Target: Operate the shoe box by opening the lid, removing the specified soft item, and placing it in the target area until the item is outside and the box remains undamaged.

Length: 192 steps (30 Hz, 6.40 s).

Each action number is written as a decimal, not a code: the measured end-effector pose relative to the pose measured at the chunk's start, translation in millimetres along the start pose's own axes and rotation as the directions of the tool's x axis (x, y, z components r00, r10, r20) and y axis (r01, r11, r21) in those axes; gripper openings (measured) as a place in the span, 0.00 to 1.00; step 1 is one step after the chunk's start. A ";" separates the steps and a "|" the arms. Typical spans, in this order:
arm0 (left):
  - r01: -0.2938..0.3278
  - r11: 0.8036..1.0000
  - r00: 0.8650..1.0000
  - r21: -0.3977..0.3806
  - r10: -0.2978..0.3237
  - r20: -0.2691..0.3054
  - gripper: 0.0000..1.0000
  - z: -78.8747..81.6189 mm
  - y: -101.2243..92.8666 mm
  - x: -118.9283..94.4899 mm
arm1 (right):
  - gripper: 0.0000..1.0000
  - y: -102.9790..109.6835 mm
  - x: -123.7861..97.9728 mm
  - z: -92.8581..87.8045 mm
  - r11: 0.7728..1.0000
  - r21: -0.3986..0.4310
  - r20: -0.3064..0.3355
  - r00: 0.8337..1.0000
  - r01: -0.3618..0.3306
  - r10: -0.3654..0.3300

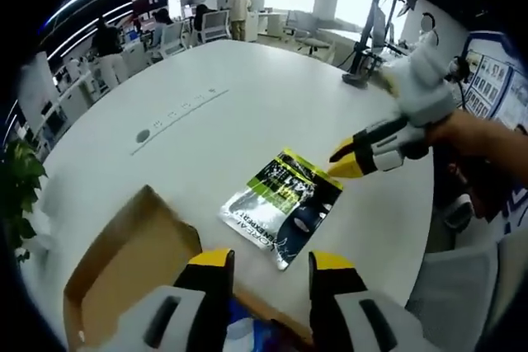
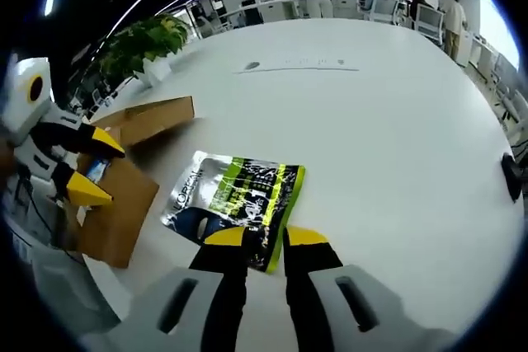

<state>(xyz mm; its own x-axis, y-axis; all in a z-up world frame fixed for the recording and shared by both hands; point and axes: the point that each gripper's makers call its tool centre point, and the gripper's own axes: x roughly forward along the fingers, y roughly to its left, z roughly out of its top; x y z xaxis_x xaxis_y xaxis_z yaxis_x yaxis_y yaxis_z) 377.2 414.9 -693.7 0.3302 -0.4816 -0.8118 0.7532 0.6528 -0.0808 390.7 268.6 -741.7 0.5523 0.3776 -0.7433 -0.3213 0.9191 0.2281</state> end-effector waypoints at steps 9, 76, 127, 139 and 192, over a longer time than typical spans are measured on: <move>0.013 0.999 0.999 -0.037 -0.012 0.036 0.43 -5.9 2.6 -19.6 | 0.20 17.2 -20.8 11.4 0.999 -0.041 0.034 0.999 -0.015 0.016; -0.223 0.919 0.958 -0.325 0.268 0.100 0.49 -148.0 84.2 -164.5 | 0.32 202.4 -30.4 45.6 0.917 -0.312 0.053 0.959 -0.248 0.278; -0.394 0.726 0.899 -0.564 0.431 -0.073 0.08 -266.3 141.3 -177.2 | 0.29 290.7 62.6 25.4 0.825 -0.387 -0.103 0.908 -0.413 0.406; -0.405 0.728 0.897 -0.553 0.433 -0.086 0.06 -266.1 141.0 -175.7 | 0.28 306.6 85.5 19.4 0.816 -0.364 -0.144 0.893 -0.448 0.426; -0.387 0.716 0.898 -0.581 0.436 -0.061 0.09 -263.7 138.2 -174.7 | 0.11 328.2 98.7 20.2 0.819 -0.336 -0.184 0.885 -0.465 0.427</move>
<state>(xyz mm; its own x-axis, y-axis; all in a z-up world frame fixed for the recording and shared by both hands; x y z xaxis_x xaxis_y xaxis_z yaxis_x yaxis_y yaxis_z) 273.6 743.4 -715.5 0.5902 -0.1127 -0.7994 0.0810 0.9935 -0.0802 355.3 609.9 -727.6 0.2102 0.7060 -0.6763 -0.7782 0.5395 0.3214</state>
